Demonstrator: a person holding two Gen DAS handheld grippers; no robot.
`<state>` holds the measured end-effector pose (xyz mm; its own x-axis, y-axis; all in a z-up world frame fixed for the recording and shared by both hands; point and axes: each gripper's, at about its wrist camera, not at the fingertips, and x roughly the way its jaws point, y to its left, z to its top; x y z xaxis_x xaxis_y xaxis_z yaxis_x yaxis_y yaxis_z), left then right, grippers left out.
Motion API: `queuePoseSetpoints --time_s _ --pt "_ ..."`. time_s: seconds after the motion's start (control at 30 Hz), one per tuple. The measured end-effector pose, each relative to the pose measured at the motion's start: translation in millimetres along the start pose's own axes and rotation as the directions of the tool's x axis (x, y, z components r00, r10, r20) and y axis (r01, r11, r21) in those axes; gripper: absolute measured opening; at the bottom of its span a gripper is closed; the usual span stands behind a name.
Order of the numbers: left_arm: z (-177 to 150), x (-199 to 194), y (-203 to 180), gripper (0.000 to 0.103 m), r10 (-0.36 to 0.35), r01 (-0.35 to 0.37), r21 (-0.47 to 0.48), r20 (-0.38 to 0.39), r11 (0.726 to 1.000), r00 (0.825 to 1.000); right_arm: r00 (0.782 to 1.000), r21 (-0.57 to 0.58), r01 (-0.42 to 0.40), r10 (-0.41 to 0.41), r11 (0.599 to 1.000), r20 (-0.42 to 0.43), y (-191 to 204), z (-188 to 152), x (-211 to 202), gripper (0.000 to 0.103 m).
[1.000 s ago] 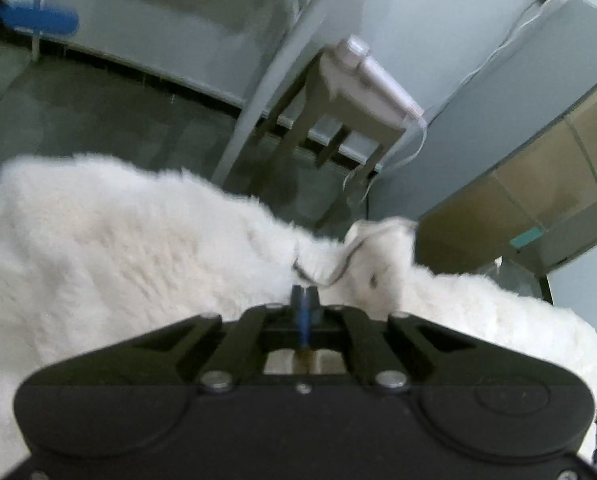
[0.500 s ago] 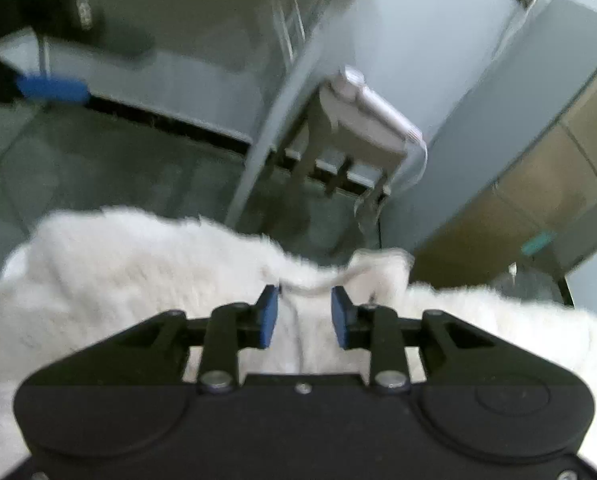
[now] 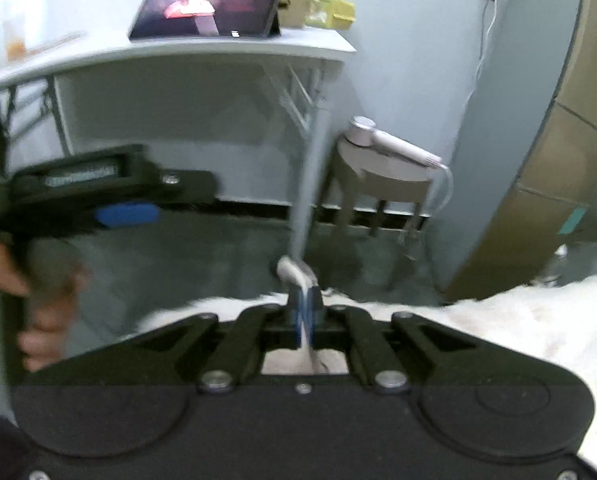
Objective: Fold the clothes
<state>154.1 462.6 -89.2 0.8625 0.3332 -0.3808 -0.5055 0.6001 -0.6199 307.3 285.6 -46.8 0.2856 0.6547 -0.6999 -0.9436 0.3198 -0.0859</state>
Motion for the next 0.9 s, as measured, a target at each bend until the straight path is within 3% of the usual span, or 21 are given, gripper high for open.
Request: queuePoseSetpoints --time_s 0.13,0.2,0.33,0.4,0.43,0.53,0.63,0.7,0.73,0.83,0.9 --pt "0.1 0.0 -7.7 0.103 0.002 -0.002 0.03 0.014 1.0 1.0 0.995 0.021 -0.03 0.032 0.999 -0.095 15.9 -35.3 7.2 0.02" --pt "1.4 -3.4 -12.5 0.103 -0.01 0.009 0.046 0.035 0.999 0.999 0.998 0.06 0.0 0.004 0.998 -0.057 15.8 -47.6 -16.4 0.031" --pt "-0.4 -9.4 -34.7 0.103 -0.097 0.092 0.105 0.047 0.99 0.994 0.996 0.216 0.088 -0.092 0.972 0.006 22.4 -97.9 -101.1 0.046" --pt "-4.5 -11.4 -51.8 0.103 -0.15 0.145 0.136 0.025 0.98 0.988 0.979 0.299 0.197 -0.202 0.934 -0.017 33.0 -147.9 -163.2 0.064" --pt "-7.9 -14.0 -63.2 0.103 -0.193 0.19 0.146 0.003 0.971 0.981 0.967 0.332 0.248 -0.252 0.91 -0.031 37.3 -170.6 -188.6 0.066" --pt "-18.0 -24.9 -90.2 0.103 -0.313 0.319 0.149 -0.062 0.936 0.948 0.916 0.426 0.389 -0.392 0.817 -0.085 49.9 -238.6 -263.5 0.066" --pt "-34.3 -45.5 -122.2 0.103 -0.407 0.426 0.158 -0.14 0.891 0.903 0.859 0.532 0.488 -0.487 0.692 -0.155 59.9 -307.2 -322.3 0.066" --pt "-48.5 -63.9 -144.3 0.103 -0.428 0.46 0.193 -0.188 0.866 0.884 0.794 0.605 0.569 -0.563 0.557 -0.229 71.7 -366.3 -375.7 0.066" --pt "-54.6 -71.0 -153.0 0.103 -0.433 0.472 0.21 -0.207 0.856 0.877 0.78 0.615 0.583 -0.577 0.531 -0.241 75.9 -378.3 -388.0 0.066" --pt "-87.2 -109.0 -184.6 0.103 -0.465 0.532 0.288 -0.271 0.796 0.843 0.696 0.683 0.637 -0.648 0.359 -0.309 92.5 -450.1 -451.0 0.066" --pt "-112.3 -138.4 -199.0 0.103 -0.484 0.558 0.329 -0.283 0.762 0.828 0.672 0.698 0.644 -0.667 0.311 -0.322 96.6 -469.2 -466.5 0.066"
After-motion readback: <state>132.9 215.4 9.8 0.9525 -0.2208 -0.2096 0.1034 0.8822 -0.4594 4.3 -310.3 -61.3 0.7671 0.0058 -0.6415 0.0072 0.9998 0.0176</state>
